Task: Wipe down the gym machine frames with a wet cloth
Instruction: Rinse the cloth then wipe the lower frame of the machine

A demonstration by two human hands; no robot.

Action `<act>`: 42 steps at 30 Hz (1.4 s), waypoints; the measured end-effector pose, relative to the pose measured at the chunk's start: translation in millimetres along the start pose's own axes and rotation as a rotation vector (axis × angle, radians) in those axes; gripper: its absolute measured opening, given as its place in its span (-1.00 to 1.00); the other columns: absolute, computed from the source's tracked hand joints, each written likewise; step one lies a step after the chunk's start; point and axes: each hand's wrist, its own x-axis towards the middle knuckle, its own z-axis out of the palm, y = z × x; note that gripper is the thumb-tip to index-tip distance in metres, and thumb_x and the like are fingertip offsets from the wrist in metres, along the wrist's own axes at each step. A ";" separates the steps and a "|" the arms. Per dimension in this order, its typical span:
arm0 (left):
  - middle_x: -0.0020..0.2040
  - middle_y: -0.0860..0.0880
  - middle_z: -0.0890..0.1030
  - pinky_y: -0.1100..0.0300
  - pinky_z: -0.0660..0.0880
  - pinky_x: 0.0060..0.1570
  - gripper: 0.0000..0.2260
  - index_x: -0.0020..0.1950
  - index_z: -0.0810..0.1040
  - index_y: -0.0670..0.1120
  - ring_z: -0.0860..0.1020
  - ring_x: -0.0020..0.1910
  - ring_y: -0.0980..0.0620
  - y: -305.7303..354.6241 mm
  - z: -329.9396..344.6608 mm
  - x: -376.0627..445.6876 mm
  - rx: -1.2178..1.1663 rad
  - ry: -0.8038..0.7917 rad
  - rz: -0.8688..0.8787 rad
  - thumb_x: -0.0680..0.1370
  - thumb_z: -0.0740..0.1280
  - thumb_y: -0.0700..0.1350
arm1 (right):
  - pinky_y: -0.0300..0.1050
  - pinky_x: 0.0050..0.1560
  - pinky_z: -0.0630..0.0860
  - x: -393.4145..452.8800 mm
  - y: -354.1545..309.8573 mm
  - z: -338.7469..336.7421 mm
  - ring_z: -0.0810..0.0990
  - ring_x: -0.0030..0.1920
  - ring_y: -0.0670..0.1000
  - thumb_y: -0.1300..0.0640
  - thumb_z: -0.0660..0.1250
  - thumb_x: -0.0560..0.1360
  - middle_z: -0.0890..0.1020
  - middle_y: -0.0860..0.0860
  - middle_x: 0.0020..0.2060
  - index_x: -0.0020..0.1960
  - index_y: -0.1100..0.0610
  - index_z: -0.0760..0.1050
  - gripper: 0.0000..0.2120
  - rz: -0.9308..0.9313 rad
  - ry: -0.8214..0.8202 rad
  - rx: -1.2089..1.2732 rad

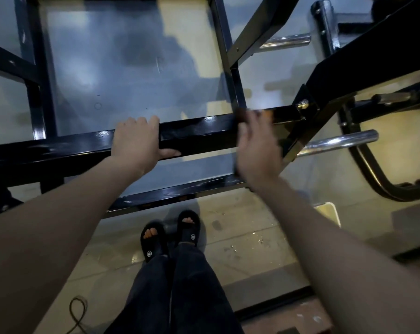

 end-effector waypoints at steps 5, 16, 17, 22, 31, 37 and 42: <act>-0.10 -0.18 0.57 0.03 0.26 -0.19 -0.34 -0.05 0.31 -0.09 0.53 -0.10 -0.22 -0.7 3.8 1.6 -0.039 0.056 -0.003 0.37 0.36 0.49 | -0.15 -0.08 0.60 -20.8 -14.9 7.7 0.68 0.08 0.01 -0.06 0.17 0.72 0.35 -0.10 0.58 0.59 -0.07 0.34 -0.56 -0.563 -0.204 -0.006; -0.18 -0.14 0.48 0.04 0.26 -0.17 -0.32 -0.07 0.29 -0.10 0.44 -0.19 -0.16 -0.9 7.2 0.8 -0.013 0.041 -0.010 0.38 0.32 0.51 | -0.10 0.26 0.51 -1.1 -25.1 8.7 0.56 0.31 0.08 -0.04 0.09 0.74 0.32 -0.01 0.57 0.60 0.00 0.32 -0.56 -0.021 -0.032 0.060; -0.15 -0.16 0.52 0.03 0.26 -0.16 -0.34 -0.06 0.28 -0.10 0.48 -0.15 -0.19 -1.0 6.9 1.5 -0.027 0.042 -0.008 0.38 0.34 0.49 | -0.04 0.23 0.55 -11.9 -40.1 18.1 0.58 0.29 0.10 -0.04 0.12 0.74 0.32 -0.02 0.58 0.60 -0.01 0.33 -0.56 -0.132 -0.102 0.078; -0.06 -0.20 0.56 0.02 0.25 -0.14 -0.36 -0.04 0.26 -0.08 0.53 -0.05 -0.23 0.5 7.0 2.0 -0.029 0.043 -0.006 0.40 0.34 0.47 | 0.09 0.05 0.64 -4.8 -26.2 6.7 0.66 0.19 0.10 -0.15 0.16 0.70 0.35 -0.19 0.56 0.58 -0.20 0.32 -0.55 -0.564 -0.247 -0.100; -0.05 -0.15 0.52 -0.03 0.36 0.01 -0.34 0.01 0.27 -0.08 0.50 0.01 -0.21 3.6 2.6 -1.9 0.002 -0.009 -0.031 0.40 0.31 0.50 | -0.07 0.27 0.47 8.2 -19.2 5.6 0.53 0.34 0.09 -0.05 0.10 0.73 0.35 0.01 0.54 0.58 -0.01 0.34 -0.57 0.066 0.023 0.017; 0.10 -0.15 0.57 -0.03 0.39 0.08 -0.56 0.16 0.37 -0.08 0.50 0.11 -0.25 0.8 6.4 1.7 -0.039 -0.012 -0.028 0.52 0.44 0.17 | 0.09 0.08 0.64 -32.7 -52.6 24.9 0.67 0.19 0.13 -0.10 0.20 0.70 0.34 -0.14 0.58 0.58 -0.13 0.36 -0.56 -0.503 -0.246 0.017; -0.07 -0.13 0.54 0.00 0.35 -0.04 -0.31 -0.02 0.26 -0.08 0.49 -0.06 -0.18 2.5 5.8 0.8 0.000 -0.001 -0.029 0.38 0.28 0.54 | 0.14 0.32 0.52 32.4 18.8 -17.6 0.53 0.36 0.12 -0.08 0.14 0.71 0.43 -0.07 0.50 0.56 -0.18 0.34 -0.59 -0.145 -0.113 -0.016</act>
